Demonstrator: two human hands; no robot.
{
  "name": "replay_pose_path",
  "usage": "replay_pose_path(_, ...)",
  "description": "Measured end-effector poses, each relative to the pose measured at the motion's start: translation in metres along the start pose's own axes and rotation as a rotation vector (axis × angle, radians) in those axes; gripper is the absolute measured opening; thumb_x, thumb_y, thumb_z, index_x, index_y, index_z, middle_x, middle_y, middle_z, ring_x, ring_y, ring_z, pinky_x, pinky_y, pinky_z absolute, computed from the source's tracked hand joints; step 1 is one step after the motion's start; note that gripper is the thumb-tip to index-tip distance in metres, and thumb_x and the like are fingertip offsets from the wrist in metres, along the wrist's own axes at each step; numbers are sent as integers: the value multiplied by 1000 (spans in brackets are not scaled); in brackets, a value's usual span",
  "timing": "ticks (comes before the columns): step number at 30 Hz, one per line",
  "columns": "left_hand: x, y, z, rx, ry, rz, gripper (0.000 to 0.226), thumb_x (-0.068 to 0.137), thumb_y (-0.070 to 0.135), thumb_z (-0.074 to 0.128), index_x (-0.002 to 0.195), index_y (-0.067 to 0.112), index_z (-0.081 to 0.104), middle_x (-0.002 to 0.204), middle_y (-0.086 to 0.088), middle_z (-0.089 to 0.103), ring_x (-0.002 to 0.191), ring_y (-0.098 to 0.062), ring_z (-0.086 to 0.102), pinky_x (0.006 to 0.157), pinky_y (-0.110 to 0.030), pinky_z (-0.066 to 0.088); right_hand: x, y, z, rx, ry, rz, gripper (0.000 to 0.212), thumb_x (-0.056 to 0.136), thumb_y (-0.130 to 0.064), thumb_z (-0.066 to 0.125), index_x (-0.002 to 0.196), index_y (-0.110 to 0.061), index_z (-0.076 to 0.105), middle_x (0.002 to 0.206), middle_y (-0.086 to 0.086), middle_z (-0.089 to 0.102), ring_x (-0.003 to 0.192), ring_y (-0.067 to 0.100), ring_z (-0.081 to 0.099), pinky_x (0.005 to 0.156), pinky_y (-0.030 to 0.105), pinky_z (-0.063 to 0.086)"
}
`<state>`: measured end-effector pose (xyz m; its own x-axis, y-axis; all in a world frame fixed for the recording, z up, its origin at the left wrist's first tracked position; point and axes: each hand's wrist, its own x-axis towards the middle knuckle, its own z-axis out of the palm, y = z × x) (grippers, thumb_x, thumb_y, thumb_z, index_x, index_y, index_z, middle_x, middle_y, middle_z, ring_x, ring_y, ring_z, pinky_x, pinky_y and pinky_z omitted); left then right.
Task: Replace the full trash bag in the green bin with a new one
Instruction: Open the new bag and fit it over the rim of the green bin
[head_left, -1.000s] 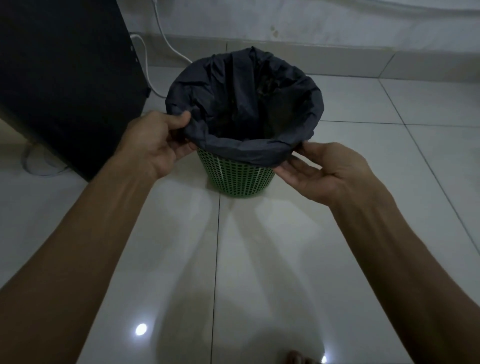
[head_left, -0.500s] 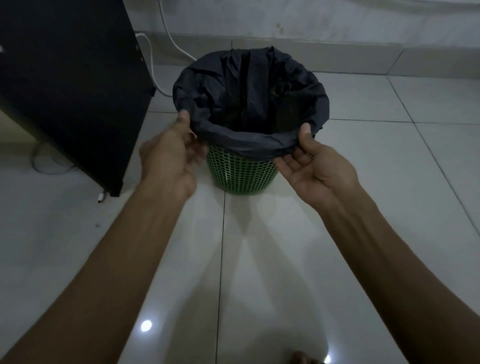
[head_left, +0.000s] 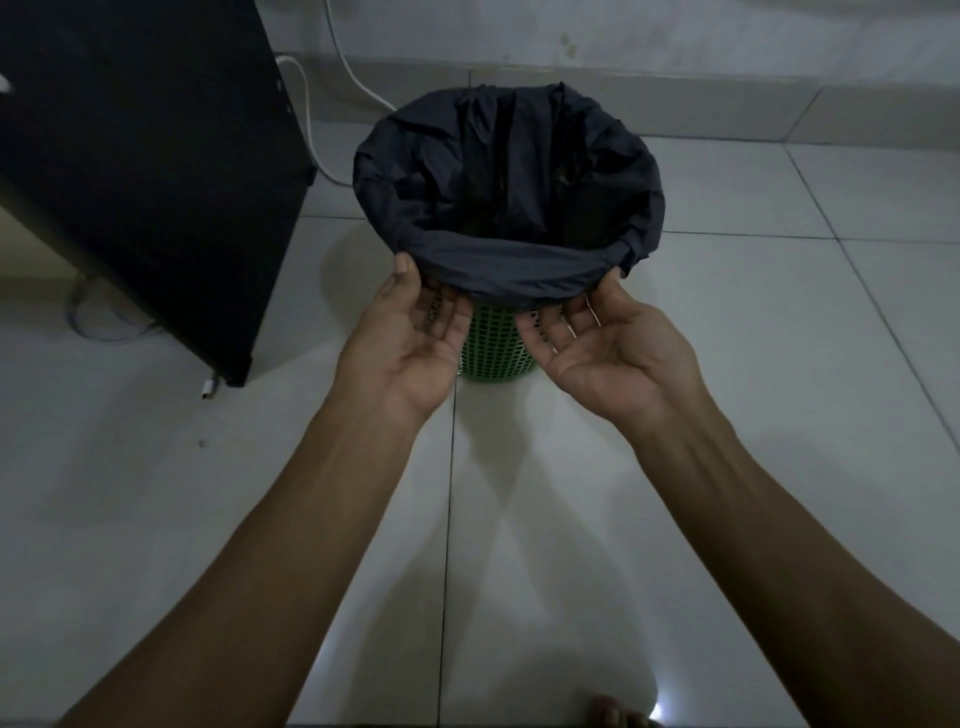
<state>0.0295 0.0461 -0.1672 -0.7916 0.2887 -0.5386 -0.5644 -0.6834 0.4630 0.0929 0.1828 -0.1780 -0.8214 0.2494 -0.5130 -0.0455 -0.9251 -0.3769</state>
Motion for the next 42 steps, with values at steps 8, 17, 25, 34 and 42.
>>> replay_pose_path(8,3,2,6,139,233,35,15,95,12,57,83,3,59,72,-6,59,56,-11,60,59,-24,56,0,9,8,-93,62,-26,25,102,-28,44,104,-12,63,82,1,67,87,19,67,83,41,52)
replay_pose_path(17,-27,-17,4,289,192,355,9,80,1,73,88,3,70,83,-7,74,73,-14,72,73,-25,59,-2,12,9,-144,75,-90,30,104,-25,39,115,-7,59,98,8,68,88,22,65,84,39,53)
replay_pose_path(25,-9,-7,-25,371,-78,366,25,62,-3,75,83,2,62,75,-8,70,71,-17,68,70,-26,56,-3,6,6,-85,73,-4,31,101,-28,45,120,-9,61,97,5,69,102,23,65,94,41,49)
replay_pose_path(34,0,0,-30,570,-97,464,24,70,-15,72,82,4,64,78,-10,69,76,-21,65,77,-33,56,-12,8,-6,-17,-113,-9,22,89,-17,57,105,-6,65,105,11,69,109,26,64,102,43,47)
replay_pose_path(42,-10,-5,-10,478,245,307,15,76,-3,75,75,5,62,67,-6,65,53,-10,60,54,-22,53,-4,20,-3,-195,-166,-87,19,93,2,50,101,-9,63,104,8,68,97,19,66,101,36,49)
